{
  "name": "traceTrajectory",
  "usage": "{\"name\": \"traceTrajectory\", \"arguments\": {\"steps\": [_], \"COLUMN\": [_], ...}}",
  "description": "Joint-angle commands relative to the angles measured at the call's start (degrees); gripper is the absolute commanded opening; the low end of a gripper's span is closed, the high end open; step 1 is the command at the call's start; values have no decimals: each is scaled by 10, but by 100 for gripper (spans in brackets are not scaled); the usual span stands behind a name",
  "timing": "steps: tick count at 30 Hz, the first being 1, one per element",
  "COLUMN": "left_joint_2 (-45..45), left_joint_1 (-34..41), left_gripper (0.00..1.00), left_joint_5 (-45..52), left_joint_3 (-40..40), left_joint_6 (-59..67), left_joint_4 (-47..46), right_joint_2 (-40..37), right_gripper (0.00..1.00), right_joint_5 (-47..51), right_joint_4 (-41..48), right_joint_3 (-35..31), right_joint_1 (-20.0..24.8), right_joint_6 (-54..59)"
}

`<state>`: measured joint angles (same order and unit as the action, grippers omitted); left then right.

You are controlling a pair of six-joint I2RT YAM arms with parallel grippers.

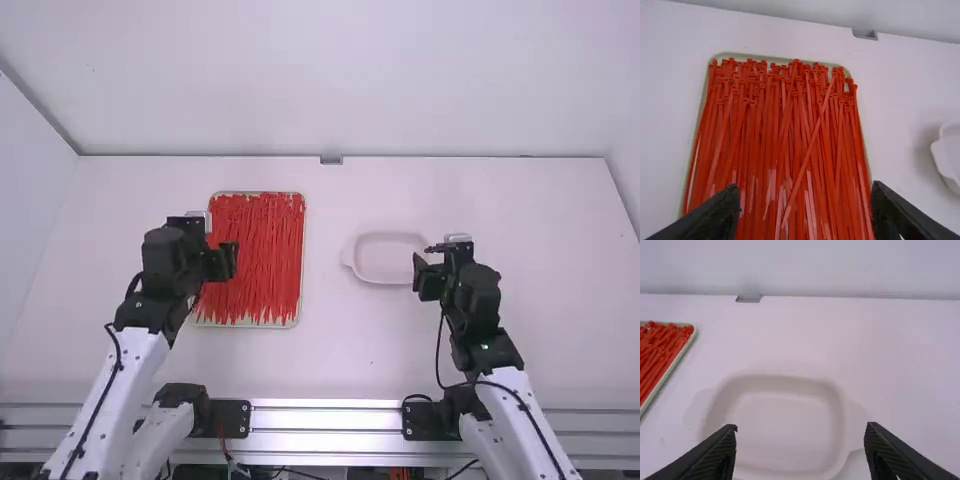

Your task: Fasten the cable tie

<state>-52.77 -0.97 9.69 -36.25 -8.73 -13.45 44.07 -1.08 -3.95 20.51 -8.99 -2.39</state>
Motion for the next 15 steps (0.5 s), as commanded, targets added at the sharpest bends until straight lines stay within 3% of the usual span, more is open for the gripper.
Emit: {"name": "traceTrajectory", "arguments": {"steps": [1, 15], "left_joint_2": [-31, -184], "left_joint_1": [-7, -12], "left_gripper": [72, 93], "left_joint_5": [18, 46], "left_joint_3": [-34, -143], "left_joint_6": [-12, 35], "left_joint_4": [-10, -55], "right_joint_2": [26, 155], "right_gripper": [73, 92], "right_joint_5": [-2, 1], "right_joint_4": [-2, -29], "right_joint_3": [32, 94], "right_joint_1": [-7, -68], "right_joint_6": [-5, -18]}}
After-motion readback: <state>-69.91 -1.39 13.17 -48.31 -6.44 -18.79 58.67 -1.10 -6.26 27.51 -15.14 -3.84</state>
